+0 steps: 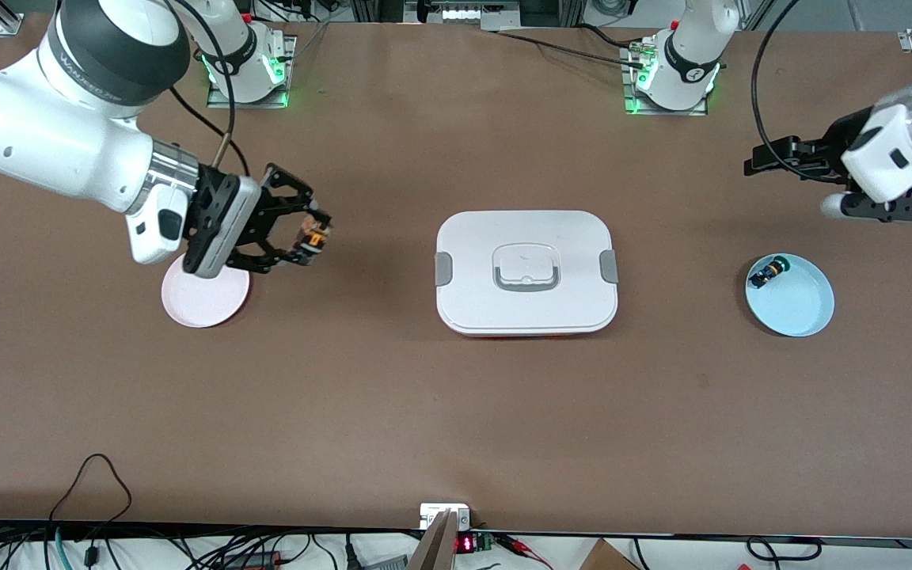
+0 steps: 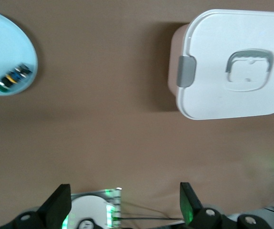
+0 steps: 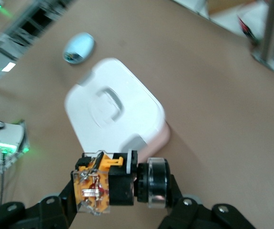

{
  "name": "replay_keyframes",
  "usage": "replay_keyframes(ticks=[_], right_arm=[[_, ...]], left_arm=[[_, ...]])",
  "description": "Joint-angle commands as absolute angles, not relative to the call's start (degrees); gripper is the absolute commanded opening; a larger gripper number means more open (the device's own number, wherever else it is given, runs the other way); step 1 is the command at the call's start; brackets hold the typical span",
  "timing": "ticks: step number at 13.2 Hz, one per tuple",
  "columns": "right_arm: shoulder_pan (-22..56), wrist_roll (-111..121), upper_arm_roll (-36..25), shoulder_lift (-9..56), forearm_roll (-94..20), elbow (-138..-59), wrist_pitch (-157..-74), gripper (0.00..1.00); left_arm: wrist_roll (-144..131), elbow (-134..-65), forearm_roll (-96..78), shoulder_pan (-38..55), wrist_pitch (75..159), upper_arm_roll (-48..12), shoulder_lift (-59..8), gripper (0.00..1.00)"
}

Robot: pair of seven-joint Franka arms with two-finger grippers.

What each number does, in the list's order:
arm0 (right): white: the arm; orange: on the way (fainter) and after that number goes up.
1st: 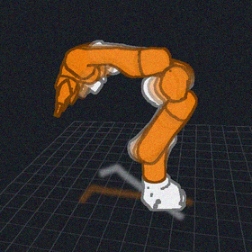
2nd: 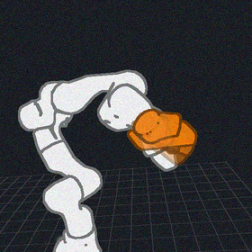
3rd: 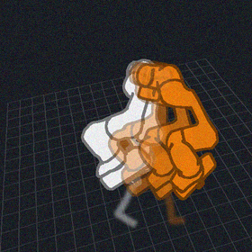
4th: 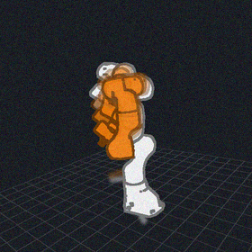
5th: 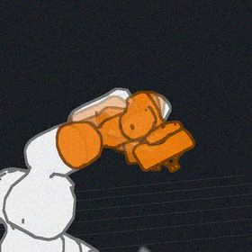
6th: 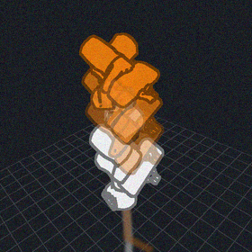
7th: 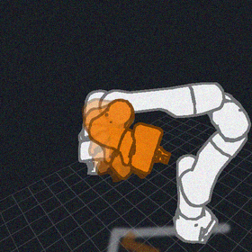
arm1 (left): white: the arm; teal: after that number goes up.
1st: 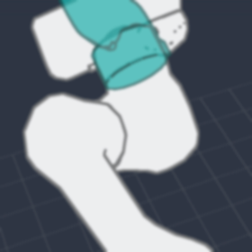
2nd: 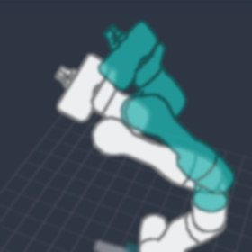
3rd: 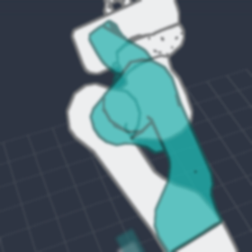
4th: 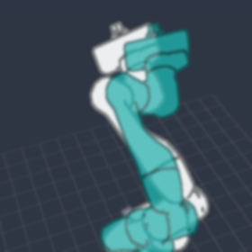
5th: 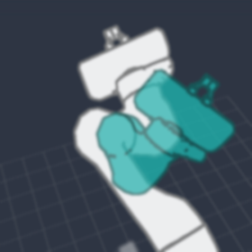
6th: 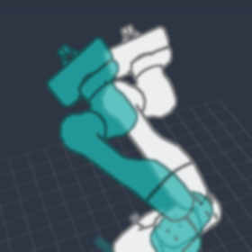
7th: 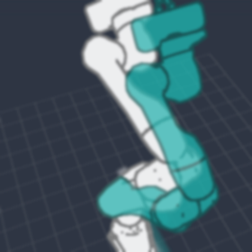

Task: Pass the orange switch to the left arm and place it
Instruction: 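Lift the orange switch with the right gripper toward the white box, then carry the switch above the box while the left gripper reaches toward it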

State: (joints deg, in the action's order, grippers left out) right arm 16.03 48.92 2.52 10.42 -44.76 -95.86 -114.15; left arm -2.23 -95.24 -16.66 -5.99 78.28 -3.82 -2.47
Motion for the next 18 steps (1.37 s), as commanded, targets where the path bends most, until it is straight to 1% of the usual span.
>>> replay_keyframes(ticks=[1,3,5,8,9,10,12,13,16,18], right_arm=[[17.2,61.6,2.8,11.2,-58.4,-96.0,-115.0,0.24],[18.4,70.8,2.8,12.2,-66.2,-96.2,-114.6,0.24],[19.7,82.4,2.9,13.8,-71.9,-96.2,-114.9,0.24],[21.4,94.8,3.1,15.9,-83.5,-97.2,-114.3,0.24],[22.3,97.5,3.1,16.6,-87.4,-97.2,-114.3,0.24],[23.6,99.6,3.3,17.3,-90.4,-97.2,-115.0,0.24],[25.1,103.9,3.9,19.1,-97.5,-97.6,-115.1,0.24],[26.2,106.6,3.9,20.3,-99.6,-97.6,-115.7,0.24],[29.0,108.5,3.9,21.9,-105.4,-97.6,-117.9,0.25],[30.6,108.5,4.5,22.2,-106.8,-97.4,-121.9,0.25]], left_arm=[[-2.2,-92.4,-27.3,-12.0,71.5,-4.0,-7.5,1.00],[-1.9,-92.4,-33.6,-14.3,67.1,-4.0,-10.2,1.00],[-1.8,-92.8,-37.9,-15.1,65.6,-4.2,-12.6,1.00],[3.1,-93.6,-46.8,-14.9,65.4,-4.7,-14.1,1.00],[6.6,-94.5,-48.8,-14.4,66.5,-4.8,-14.2,1.00],[10.1,-96.7,-51.8,-14.3,69.8,-5.1,-14.4,1.00],[16.1,-102.0,-61.6,-14.2,76.5,-7.2,-14.7,1.00],[17.3,-103.4,-64.2,-14.3,78.6,-8.6,-14.6,1.00],[17.4,-104.2,-68.6,-14.4,80.0,-12.5,-14.1,1.00],[17.5,-108.1,-71.8,-14.4,84.5,-13.6,-11.6,1.00]])
